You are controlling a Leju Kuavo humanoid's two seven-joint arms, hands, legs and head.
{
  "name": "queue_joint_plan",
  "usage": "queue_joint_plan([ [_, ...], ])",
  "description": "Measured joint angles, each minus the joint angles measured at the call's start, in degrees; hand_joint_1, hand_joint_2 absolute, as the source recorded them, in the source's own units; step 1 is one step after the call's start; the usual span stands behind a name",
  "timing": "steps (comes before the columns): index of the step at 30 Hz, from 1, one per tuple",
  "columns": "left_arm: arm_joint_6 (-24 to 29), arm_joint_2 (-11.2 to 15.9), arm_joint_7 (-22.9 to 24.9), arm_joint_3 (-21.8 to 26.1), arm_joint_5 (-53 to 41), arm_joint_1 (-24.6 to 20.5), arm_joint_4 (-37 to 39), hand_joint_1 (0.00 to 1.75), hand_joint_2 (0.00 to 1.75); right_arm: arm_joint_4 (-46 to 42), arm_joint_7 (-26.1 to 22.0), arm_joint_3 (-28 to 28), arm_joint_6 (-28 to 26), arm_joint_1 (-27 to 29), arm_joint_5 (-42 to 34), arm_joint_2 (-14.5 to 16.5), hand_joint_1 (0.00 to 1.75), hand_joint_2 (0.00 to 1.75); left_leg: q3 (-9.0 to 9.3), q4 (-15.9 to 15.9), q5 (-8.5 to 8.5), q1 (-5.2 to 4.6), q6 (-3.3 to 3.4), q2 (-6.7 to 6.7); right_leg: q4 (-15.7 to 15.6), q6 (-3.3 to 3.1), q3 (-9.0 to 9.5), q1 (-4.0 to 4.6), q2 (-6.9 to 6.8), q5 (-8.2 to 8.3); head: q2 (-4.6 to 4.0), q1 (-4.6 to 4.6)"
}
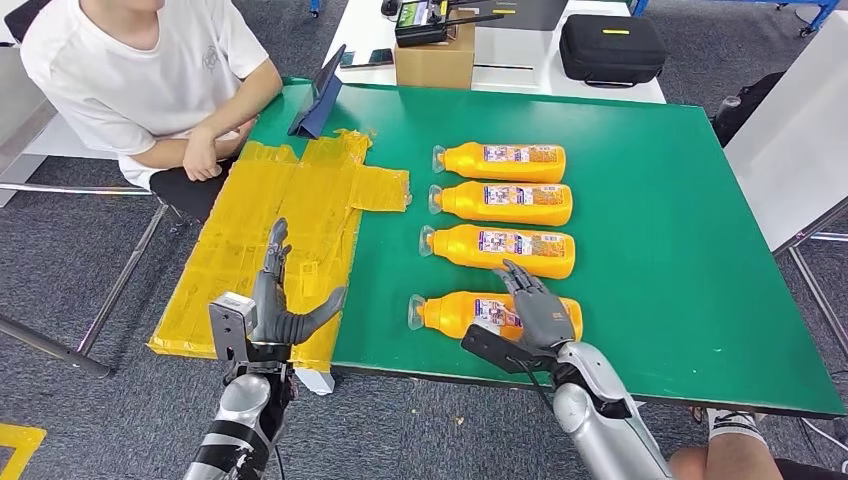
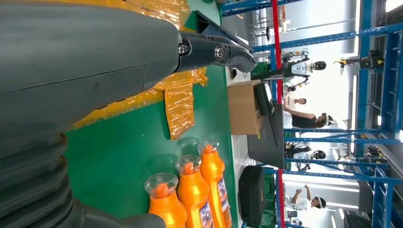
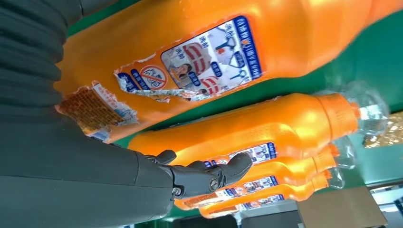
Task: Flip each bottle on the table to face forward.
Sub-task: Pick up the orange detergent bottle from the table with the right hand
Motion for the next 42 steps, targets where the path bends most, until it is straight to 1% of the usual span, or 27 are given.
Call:
queue_joint_plan([
  [5,0.1,0.11,0.27,0.77,-0.81,0.16,-0.02,0.0,1.75,0.01,1.96,1.27,0.39,-0.57,2.85,-1.13,0.0,1.75,0.0,0.0,0.0,0.0,0.0,0.0,0.0,0.0,0.0,0.0,0.0,0.0,-0.01,-0.01],
  [10,0.13,0.5,0.36,1.48,-0.97,0.59,-0.3,0.0,1.75,0.01,2.46,2.27,0.95,-0.79,3.93,-2.78,0.0,1.75,0.0,0.0,0.0,0.0,0.0,0.0,0.0,0.0,0.0,0.0,0.0,0.0,0.0,-0.01],
  [17,0.21,0.78,0.51,2.09,-1.69,0.91,-0.33,0.0,1.75,-0.02,3.25,3.13,3.47,-0.93,3.89,-4.94,0.0,1.75,0.0,0.0,0.0,0.0,0.0,-0.02,-0.01,0.0,0.0,0.0,-0.02,0.0,0.0,-0.01],
  [29,0.04,1.1,0.54,3.01,-1.83,0.92,-0.28,0.0,1.75,0.71,3.18,4.85,6.84,-2.17,2.4,-8.74,0.0,1.75,0.01,0.0,0.0,0.0,0.0,-0.02,-0.01,0.0,0.01,0.0,-0.03,0.0,0.0,-0.01],
  [30,0.04,1.14,0.54,3.08,-1.83,0.92,-0.28,0.0,1.75,0.78,3.18,5.13,7.45,-2.33,2.24,-9.09,0.09,1.75,0.01,0.0,0.0,0.0,0.0,-0.02,-0.01,0.0,0.01,0.0,-0.03,0.0,0.0,-0.01],
  [31,0.04,1.19,0.55,3.14,-1.81,0.92,-0.28,0.0,1.75,0.86,3.21,5.45,8.08,-2.54,2.12,-9.45,0.47,1.75,0.01,0.01,0.0,0.0,0.0,-0.02,-0.01,0.0,0.01,0.0,-0.03,0.0,0.0,-0.01],
  [33,0.04,1.27,0.55,3.22,-1.74,0.91,-0.22,0.0,1.75,1.19,3.3,6.21,9.49,-3.19,1.97,-10.32,1.32,1.75,0.03,0.01,0.0,0.0,0.01,-0.02,-0.01,0.0,0.02,0.0,-0.03,0.0,0.0,-0.01],
  [34,0.04,1.29,0.55,3.26,-1.71,0.91,-0.17,0.0,1.75,1.45,3.33,6.61,10.16,-3.61,1.82,-10.83,1.67,1.75,0.04,0.01,0.0,0.0,0.01,-0.02,-0.02,0.0,0.03,0.0,-0.03,0.0,0.0,-0.01],
  [35,0.04,1.31,0.55,3.29,-1.67,0.9,-0.1,0.0,1.75,1.74,3.3,7.01,10.78,-4.03,1.55,-11.38,1.72,1.75,0.05,0.01,0.01,0.0,0.01,-0.02,-0.02,0.01,0.05,0.0,-0.03,0.01,0.0,-0.01],
  [36,0.04,1.33,0.55,3.32,-1.66,0.89,-0.02,0.0,1.75,2.04,3.25,7.37,11.27,-4.41,1.24,-11.9,1.74,1.75,0.05,0.01,0.01,0.0,0.01,-0.02,-0.02,0.01,0.06,0.0,-0.03,0.01,0.0,-0.01],
  [42,0.15,1.4,0.47,3.54,-1.6,0.92,0.31,0.0,1.75,2.89,2.84,8.9,11.93,-5.47,-0.19,-13.65,1.75,1.75,0.13,0.03,0.01,-0.01,0.02,-0.05,-0.02,0.01,0.13,0.0,-0.05,0.01,0.0,-0.01],
])
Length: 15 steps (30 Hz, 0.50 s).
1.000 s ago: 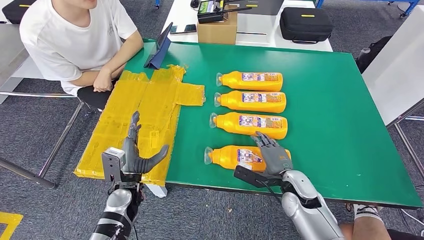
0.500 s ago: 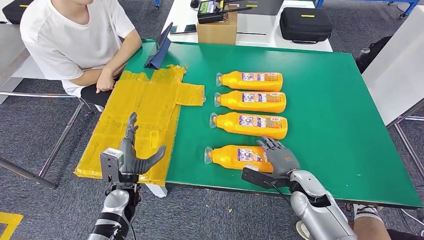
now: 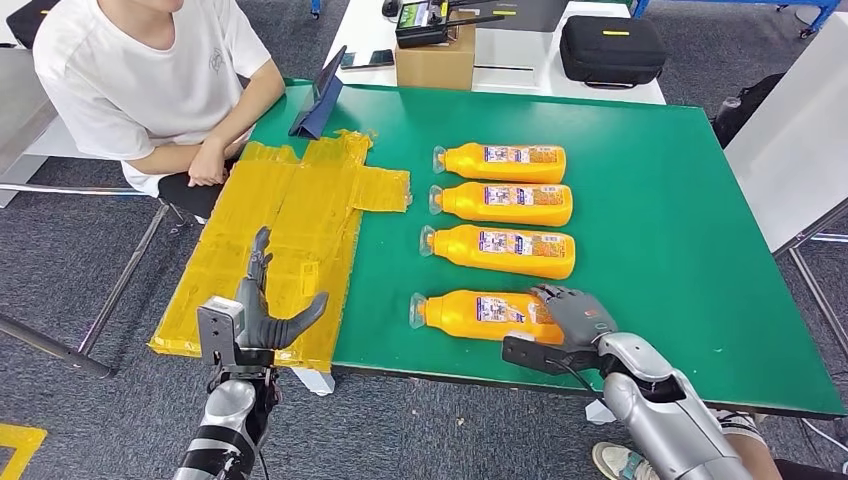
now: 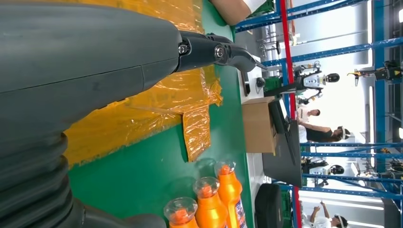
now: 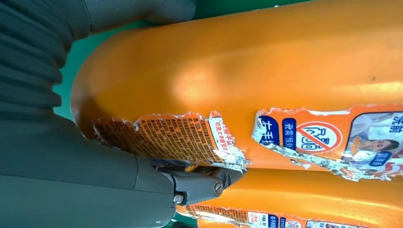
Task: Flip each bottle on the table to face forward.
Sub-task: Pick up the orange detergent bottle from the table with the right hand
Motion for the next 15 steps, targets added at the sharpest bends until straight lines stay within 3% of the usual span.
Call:
queue_joint_plan([
  [8,-0.08,0.0,-0.13,0.38,0.02,0.5,0.02,0.0,1.75,0.17,-0.11,0.56,-0.11,0.38,-2.23,-0.92,1.75,1.75,0.08,0.0,-0.02,0.0,0.0,-0.01,-0.02,0.0,0.05,0.0,-0.01,-0.01,0.0,0.0],
  [15,-0.49,-0.03,-0.67,0.01,0.36,2.66,-0.55,0.0,1.75,-1.06,-2.6,-0.43,-1.08,4.2,-9.22,-1.84,1.75,1.75,0.27,0.0,-0.07,0.01,0.01,0.0,-0.07,0.01,0.24,0.02,-0.01,-0.03,-0.01,0.01],
])
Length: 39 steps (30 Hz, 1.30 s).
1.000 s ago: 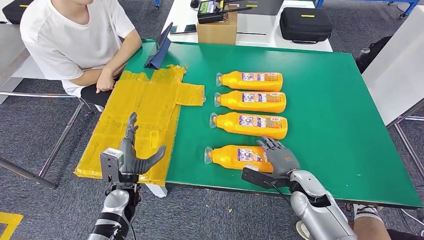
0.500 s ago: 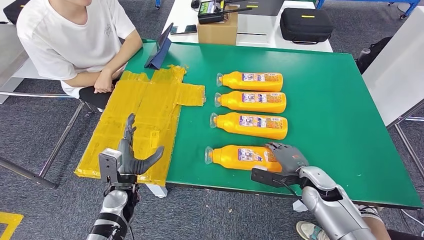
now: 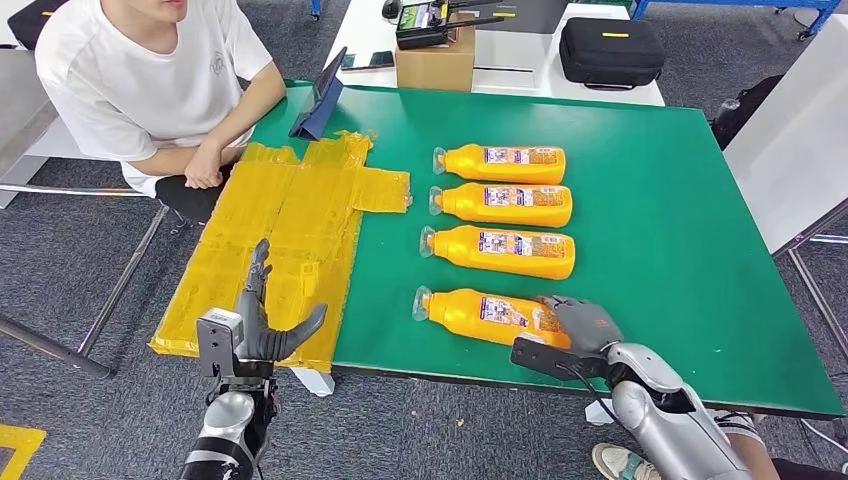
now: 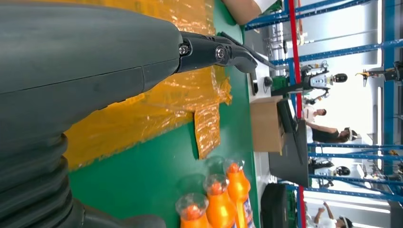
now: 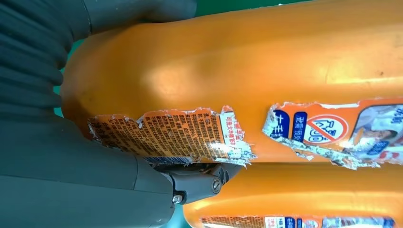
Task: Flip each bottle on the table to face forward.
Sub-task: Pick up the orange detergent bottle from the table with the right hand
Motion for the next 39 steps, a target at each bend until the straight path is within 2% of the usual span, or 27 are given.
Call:
queue_joint_plan([
  [3,-0.52,-0.02,-0.29,-0.82,0.25,1.83,-1.62,0.0,1.75,-3.06,-2.5,-1.97,-1.77,3.98,-4.23,0.47,1.75,1.75,0.05,-0.01,-0.08,0.01,0.01,0.01,0.0,0.0,0.07,0.02,0.01,-0.02,0.01,0.01],
  [6,-0.95,-0.08,-0.42,-1.57,0.52,3.73,-3.74,0.0,1.75,-6.81,-4.86,-4.37,-4.59,8.52,-7.03,2.33,1.75,1.75,0.09,-0.03,-0.17,0.02,0.01,0.06,0.0,-0.01,0.07,0.04,0.04,-0.03,0.01,0.01],
  [11,-2.33,-0.63,-0.69,-2.79,1.9,7.33,-8.78,0.0,1.75,-13.74,-9.06,-8.36,-10.3,16.27,-10.2,8.64,1.75,1.75,-0.02,-0.04,-0.16,0.05,0.0,0.06,0.04,-0.03,-0.06,0.07,0.04,-0.04,0.01,-0.02],
  [17,-6.44,-1.19,0.32,-5.09,5.51,11.37,-14.54,0.0,1.75,-21.31,-15.91,-11.16,-18.6,20.75,-11.22,16.41,1.75,1.75,-0.09,-0.05,-0.14,0.04,0.0,0.08,0.06,-0.04,-0.12,0.04,0.05,-0.07,0.01,-0.01],
  [21,-10.42,-1.07,1.52,-7.44,8.61,13.17,-17.68,0.0,1.75,-22.95,-19.04,-11.61,-22.62,21.02,-11.66,20.97,1.75,1.75,-0.09,-0.05,-0.14,0.01,0.01,0.05,0.05,0.04,-0.1,0.0,0.04,-0.12,0.01,0.0],
  [26,-14.04,-0.76,2.49,-9.98,11.5,14.12,-19.69,0.0,1.75,-22.5,-21.01,-11.68,-23.52,20.16,-12.91,24.18,1.75,1.75,-0.09,-0.05,-0.14,0.01,0.01,0.03,0.05,0.08,-0.08,-0.01,0.04,-0.14,0.01,-0.01],
  [34,-14.94,-0.53,2.7,-11.21,11.93,14.09,-20.0,0.0,1.75,-21.66,-21.81,-11.38,-23.05,19.1,-13.1,24.97,1.75,1.75,-0.09,-0.04,-0.13,0.01,0.02,0.03,0.06,0.08,-0.08,-0.01,0.04,-0.13,0.01,0.01],
  [39,-18.93,0.11,2.75,-15.22,14.86,11.32,-20.41,0.0,1.75,-13.24,-23.16,-6.08,-20.64,11.93,-8.1,25.83,1.75,1.75,-0.1,-0.04,-0.09,0.01,0.03,0.02,0.06,0.08,-0.07,0.0,0.02,-0.13,0.01,0.0],
])
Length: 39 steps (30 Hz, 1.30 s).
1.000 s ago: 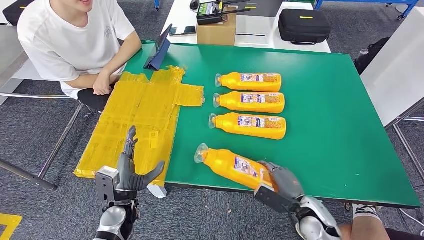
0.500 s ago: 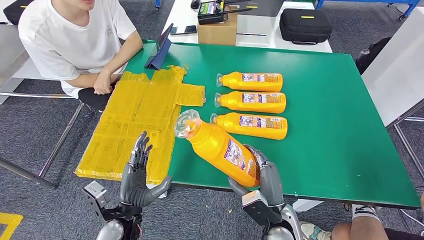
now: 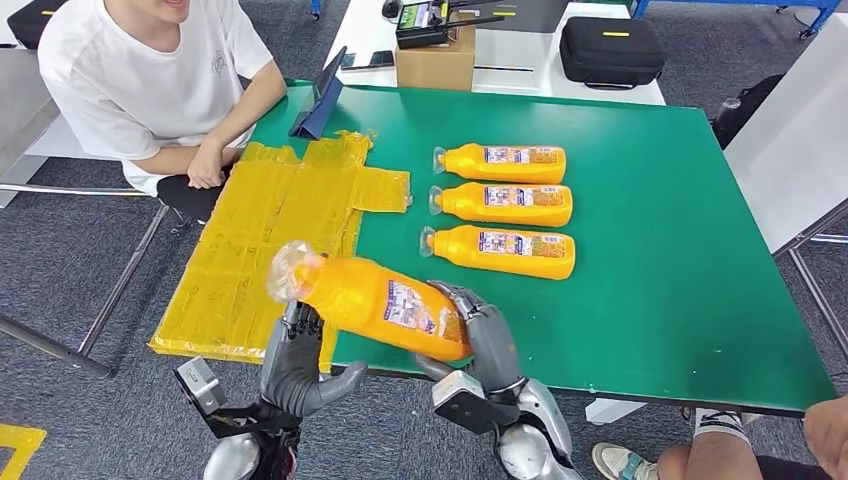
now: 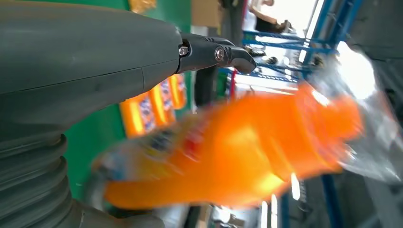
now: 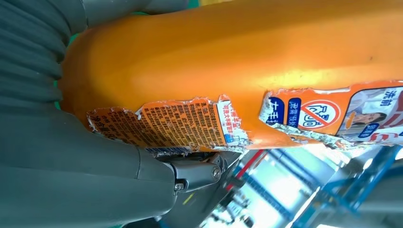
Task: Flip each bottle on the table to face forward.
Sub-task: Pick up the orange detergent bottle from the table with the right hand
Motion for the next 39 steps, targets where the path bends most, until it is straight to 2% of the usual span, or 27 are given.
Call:
queue_joint_plan([
  [13,-1.49,0.01,0.56,-2.4,3.13,-3.85,-0.57,0.0,1.75,6.92,-1.25,4.54,-1.78,-3.72,0.24,0.55,1.75,1.75,-0.02,0.0,-0.01,0.0,0.0,0.0,0.0,0.01,-0.02,0.0,0.0,0.0,0.01,0.01],
  [22,-4.83,-0.24,5.37,-4.13,8.86,-5.29,1.76,0.0,1.75,8.17,-0.84,6.05,-4.85,-6.51,1.09,2.42,1.75,1.75,-0.02,0.0,0.01,0.0,0.0,0.02,0.01,0.01,-0.02,0.0,0.01,0.0,0.01,0.0],
  [28,-4.94,-0.28,7.41,-4.67,10.33,-5.76,3.54,0.0,1.75,8.67,-1.09,6.96,-5.88,-7.26,0.35,3.04,1.75,1.75,-0.03,0.01,0.01,-0.01,0.0,-0.01,0.01,0.01,-0.02,-0.01,-0.01,0.0,0.0,0.0],
  [38,-3.79,-0.28,6.91,-5.34,8.25,-6.1,4.73,0.0,1.75,9.83,-1.36,7.49,-4.99,-7.62,-0.99,3.67,1.75,1.75,-0.04,0.01,0.0,-0.01,0.0,0.0,0.0,0.01,-0.03,-0.01,-0.01,0.0,0.0,0.0],
  [39,-3.54,-0.28,6.64,-5.35,7.9,-6.11,4.73,0.09,1.75,10.07,-1.35,7.59,-4.62,-7.67,-1.0,3.76,1.75,1.75,-0.04,0.01,0.0,-0.01,0.0,0.0,0.01,0.01,-0.03,-0.01,-0.01,0.0,0.0,0.01],
])
